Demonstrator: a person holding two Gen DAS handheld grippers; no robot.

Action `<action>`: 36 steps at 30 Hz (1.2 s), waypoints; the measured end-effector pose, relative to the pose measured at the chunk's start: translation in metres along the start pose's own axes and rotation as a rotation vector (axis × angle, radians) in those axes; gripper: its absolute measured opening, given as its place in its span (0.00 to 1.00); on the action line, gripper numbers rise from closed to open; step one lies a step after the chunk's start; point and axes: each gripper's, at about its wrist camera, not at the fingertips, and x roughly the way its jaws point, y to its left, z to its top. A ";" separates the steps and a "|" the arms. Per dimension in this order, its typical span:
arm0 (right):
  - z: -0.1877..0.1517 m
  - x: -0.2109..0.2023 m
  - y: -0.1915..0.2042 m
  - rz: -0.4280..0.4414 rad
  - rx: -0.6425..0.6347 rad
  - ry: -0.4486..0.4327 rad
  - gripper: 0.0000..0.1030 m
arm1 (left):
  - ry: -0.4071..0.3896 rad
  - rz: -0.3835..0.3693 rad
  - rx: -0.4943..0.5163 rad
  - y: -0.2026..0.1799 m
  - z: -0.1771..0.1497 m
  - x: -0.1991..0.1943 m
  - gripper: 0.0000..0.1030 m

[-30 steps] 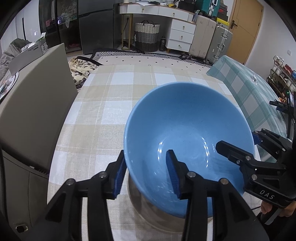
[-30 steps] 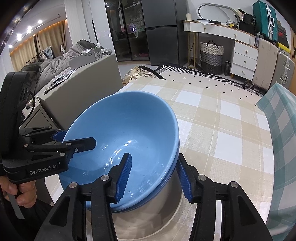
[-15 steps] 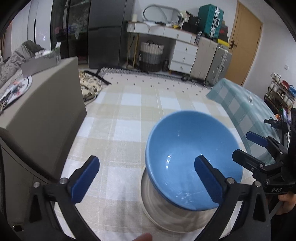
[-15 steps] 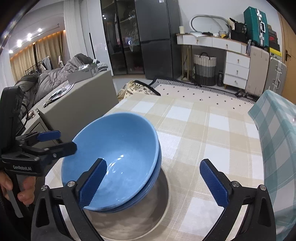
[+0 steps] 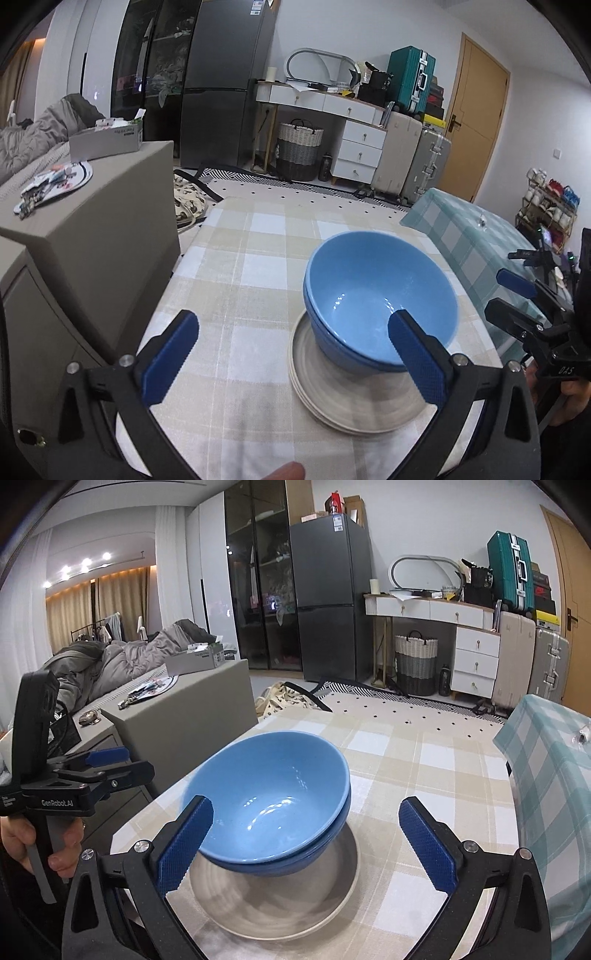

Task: Organize plates and bowls

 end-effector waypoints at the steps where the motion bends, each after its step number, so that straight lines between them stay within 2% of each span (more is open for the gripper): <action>1: -0.003 -0.004 0.001 -0.002 0.002 -0.006 0.99 | -0.006 0.000 -0.005 0.001 -0.002 -0.002 1.00; 5: -0.014 -0.019 0.003 -0.014 0.020 -0.023 0.99 | -0.050 0.005 -0.006 0.002 -0.012 -0.011 1.00; 16: -0.047 -0.051 0.005 -0.042 0.034 -0.048 0.99 | -0.080 0.036 0.070 -0.019 -0.052 -0.020 1.00; 24: -0.070 -0.062 0.015 -0.025 0.038 -0.040 0.99 | -0.103 0.075 0.115 -0.032 -0.077 -0.029 1.00; 29: -0.077 -0.066 0.021 -0.028 0.042 -0.040 0.99 | -0.088 0.071 0.118 -0.035 -0.086 -0.029 1.00; 36: -0.081 -0.068 0.029 -0.028 0.028 -0.041 0.99 | -0.105 0.078 0.115 -0.037 -0.088 -0.032 1.00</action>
